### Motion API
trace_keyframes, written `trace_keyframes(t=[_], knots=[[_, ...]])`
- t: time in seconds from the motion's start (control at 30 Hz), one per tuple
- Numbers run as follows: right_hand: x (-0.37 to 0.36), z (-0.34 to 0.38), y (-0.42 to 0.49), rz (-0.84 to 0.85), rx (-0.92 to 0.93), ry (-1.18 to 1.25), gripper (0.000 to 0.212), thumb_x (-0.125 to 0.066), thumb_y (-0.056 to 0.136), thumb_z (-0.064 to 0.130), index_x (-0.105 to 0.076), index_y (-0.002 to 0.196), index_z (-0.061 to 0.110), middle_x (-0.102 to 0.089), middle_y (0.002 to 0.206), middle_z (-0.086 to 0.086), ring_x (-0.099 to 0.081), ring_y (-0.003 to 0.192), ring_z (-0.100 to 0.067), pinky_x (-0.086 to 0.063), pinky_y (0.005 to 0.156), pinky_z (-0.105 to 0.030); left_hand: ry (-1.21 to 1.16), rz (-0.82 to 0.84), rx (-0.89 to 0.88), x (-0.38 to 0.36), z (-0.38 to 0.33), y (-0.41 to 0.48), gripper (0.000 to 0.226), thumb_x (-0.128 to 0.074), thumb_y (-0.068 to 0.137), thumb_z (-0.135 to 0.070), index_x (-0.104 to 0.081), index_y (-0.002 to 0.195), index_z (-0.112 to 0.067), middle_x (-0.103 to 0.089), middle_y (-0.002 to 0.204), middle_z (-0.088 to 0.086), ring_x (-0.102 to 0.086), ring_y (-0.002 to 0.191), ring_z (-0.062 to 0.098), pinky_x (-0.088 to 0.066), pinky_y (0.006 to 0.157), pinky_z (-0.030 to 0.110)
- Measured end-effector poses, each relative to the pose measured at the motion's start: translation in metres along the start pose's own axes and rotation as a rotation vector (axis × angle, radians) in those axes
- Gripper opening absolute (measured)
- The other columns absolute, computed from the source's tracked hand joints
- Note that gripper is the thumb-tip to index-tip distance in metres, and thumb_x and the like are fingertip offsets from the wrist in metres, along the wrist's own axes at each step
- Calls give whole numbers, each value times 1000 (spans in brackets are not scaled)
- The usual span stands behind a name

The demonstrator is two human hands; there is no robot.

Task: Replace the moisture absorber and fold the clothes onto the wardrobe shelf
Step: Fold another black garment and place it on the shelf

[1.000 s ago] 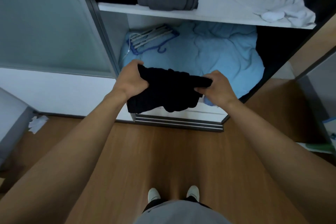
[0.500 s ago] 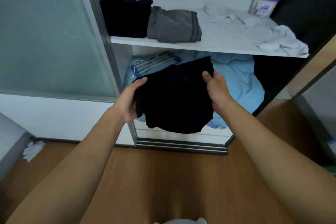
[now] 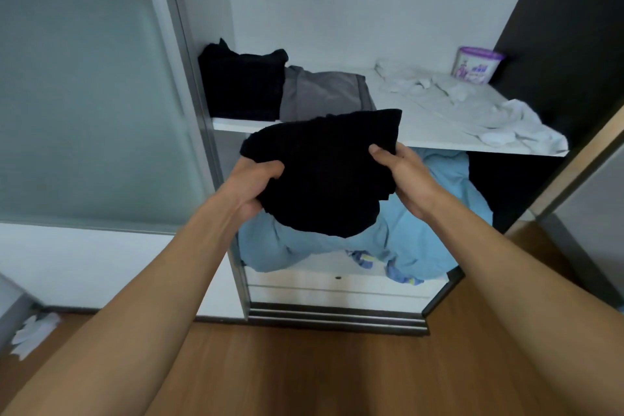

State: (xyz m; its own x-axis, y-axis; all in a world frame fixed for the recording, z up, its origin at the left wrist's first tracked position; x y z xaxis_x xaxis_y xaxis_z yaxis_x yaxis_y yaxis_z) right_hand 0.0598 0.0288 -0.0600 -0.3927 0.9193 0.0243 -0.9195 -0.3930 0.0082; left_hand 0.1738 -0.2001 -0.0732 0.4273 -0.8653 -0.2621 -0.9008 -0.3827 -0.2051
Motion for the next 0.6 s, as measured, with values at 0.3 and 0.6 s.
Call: trace_keyframes(t=[0.3,0.6], knots=[[-2,-9,53,276,-228,-120,15,-66,92,16,-68,106,24,-76,89,5,-73,80,-11,-57,61,-28,49,-76,-136,-18,-42,65,40,-49,82,16,-61,102,-16,-71,96,12,-72,77,22,-58,67,36],[45,84,181,142,277,35,39,-61,84,-16,-65,115,8,-71,103,-5,-68,95,-19,-59,80,-35,137,-103,-548,-74,-138,161,30,-50,80,11,-70,86,-10,-72,85,4,-69,82,16,-55,69,27]])
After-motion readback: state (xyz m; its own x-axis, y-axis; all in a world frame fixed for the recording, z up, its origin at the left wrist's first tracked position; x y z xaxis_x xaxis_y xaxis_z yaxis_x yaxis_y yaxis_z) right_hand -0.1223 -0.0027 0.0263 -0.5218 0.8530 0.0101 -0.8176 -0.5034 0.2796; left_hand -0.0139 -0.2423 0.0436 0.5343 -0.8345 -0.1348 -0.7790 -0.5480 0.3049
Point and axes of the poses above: each hand's wrist, its own y-axis towards the middle knuckle, its own x-axis out of the back of the hand, z = x × y, the point moved 6 cm from there along y, towards the middle knuckle
